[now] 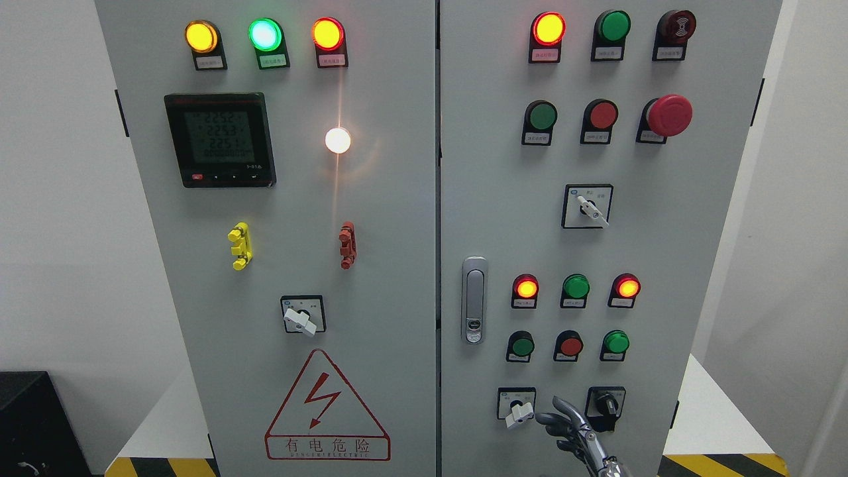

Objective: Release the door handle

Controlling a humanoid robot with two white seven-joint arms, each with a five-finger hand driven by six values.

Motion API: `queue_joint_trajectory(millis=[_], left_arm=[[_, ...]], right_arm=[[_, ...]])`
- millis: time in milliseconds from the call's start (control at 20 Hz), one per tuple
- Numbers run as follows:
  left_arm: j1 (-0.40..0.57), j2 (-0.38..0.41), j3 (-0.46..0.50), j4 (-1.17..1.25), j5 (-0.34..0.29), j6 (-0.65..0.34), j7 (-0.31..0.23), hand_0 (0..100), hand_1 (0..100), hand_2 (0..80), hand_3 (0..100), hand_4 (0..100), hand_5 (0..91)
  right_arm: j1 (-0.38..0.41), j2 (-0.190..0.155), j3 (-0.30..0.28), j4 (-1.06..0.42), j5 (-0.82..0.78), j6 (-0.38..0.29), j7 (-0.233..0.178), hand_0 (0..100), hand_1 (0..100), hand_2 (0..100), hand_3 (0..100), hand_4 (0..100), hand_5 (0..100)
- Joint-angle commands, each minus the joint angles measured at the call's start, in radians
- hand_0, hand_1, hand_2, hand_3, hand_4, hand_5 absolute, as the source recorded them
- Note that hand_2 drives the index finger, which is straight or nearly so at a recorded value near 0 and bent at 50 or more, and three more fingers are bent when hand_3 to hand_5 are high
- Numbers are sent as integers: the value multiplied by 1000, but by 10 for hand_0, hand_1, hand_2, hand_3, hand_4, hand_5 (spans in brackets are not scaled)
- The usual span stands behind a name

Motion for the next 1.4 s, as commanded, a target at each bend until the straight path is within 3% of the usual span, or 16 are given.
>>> queue_joint_trajectory(millis=[0, 501, 852, 1052, 1202, 1353], left_arm=[[-26, 0, 0, 29, 0, 0, 1, 120, 556, 0, 0, 0, 0], [-26, 0, 0, 29, 0, 0, 1, 120, 556, 0, 0, 0, 0], [-26, 0, 0, 29, 0, 0, 1, 120, 556, 0, 0, 0, 0], [-26, 0, 0, 29, 0, 0, 1, 120, 556, 0, 0, 0, 0], [-26, 0, 0, 29, 0, 0, 1, 120, 556, 0, 0, 0, 0], [-26, 0, 0, 29, 0, 0, 1, 120, 556, 0, 0, 0, 0]], right_arm=[[-25, -1, 40, 11, 224, 0, -60, 300, 349, 0, 932, 990, 1000], [-110, 2, 89, 91, 590, 1, -137, 284, 289, 0, 1000, 1000, 1000], [-176, 5, 120, 171, 802, 7, -246, 286, 269, 0, 1000, 1000, 1000], [-180, 17, 148, 200, 864, 11, -263, 286, 263, 0, 1000, 1000, 1000], [-200, 17, 149, 235, 928, 12, -304, 284, 259, 0, 1000, 1000, 1000], [-211, 17, 166, 263, 948, 46, -306, 282, 258, 0, 1000, 1000, 1000]])
